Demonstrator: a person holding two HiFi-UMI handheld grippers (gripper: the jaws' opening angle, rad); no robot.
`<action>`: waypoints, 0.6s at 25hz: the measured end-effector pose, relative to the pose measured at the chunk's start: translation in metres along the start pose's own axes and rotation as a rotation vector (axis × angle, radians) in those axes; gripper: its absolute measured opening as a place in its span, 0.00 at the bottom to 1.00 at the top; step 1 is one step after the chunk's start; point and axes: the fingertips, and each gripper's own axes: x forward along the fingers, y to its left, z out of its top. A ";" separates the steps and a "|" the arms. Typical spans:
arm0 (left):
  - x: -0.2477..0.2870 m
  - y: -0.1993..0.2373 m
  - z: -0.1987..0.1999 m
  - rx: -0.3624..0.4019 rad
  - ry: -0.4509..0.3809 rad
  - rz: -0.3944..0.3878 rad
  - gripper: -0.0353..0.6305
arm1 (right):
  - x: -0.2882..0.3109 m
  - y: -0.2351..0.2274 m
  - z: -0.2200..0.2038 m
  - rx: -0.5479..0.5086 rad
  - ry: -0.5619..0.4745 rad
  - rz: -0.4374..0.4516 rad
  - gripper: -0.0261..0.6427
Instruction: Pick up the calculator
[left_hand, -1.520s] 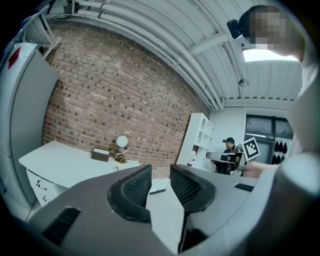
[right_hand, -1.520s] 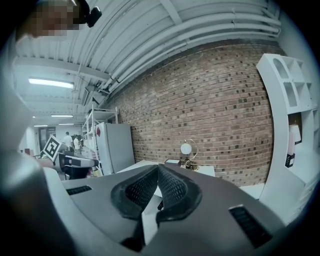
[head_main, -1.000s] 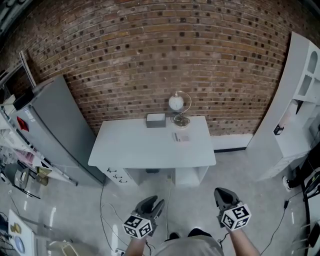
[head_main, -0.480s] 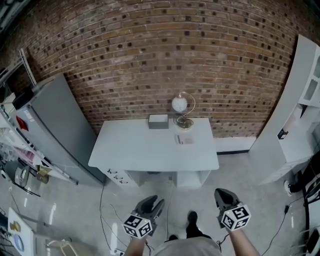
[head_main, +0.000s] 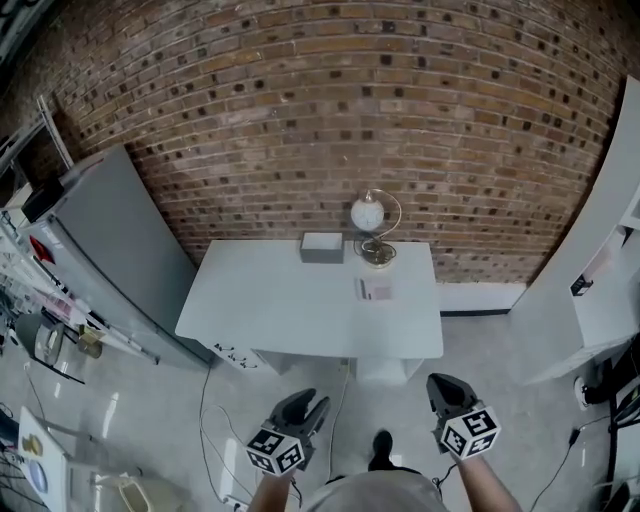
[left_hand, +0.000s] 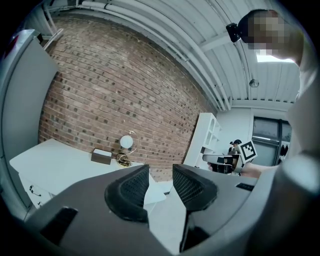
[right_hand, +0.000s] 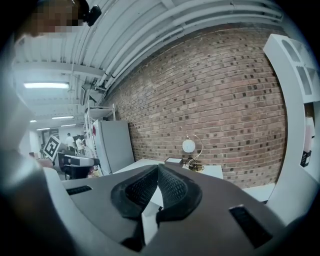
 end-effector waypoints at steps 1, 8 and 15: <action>0.008 0.001 0.002 -0.004 -0.001 0.006 0.30 | 0.005 -0.007 0.002 0.001 0.004 0.006 0.06; 0.065 0.006 0.018 -0.012 -0.005 0.053 0.30 | 0.040 -0.063 0.017 -0.008 0.025 0.056 0.06; 0.112 0.007 0.026 -0.011 -0.021 0.101 0.30 | 0.071 -0.111 0.023 -0.001 0.030 0.105 0.06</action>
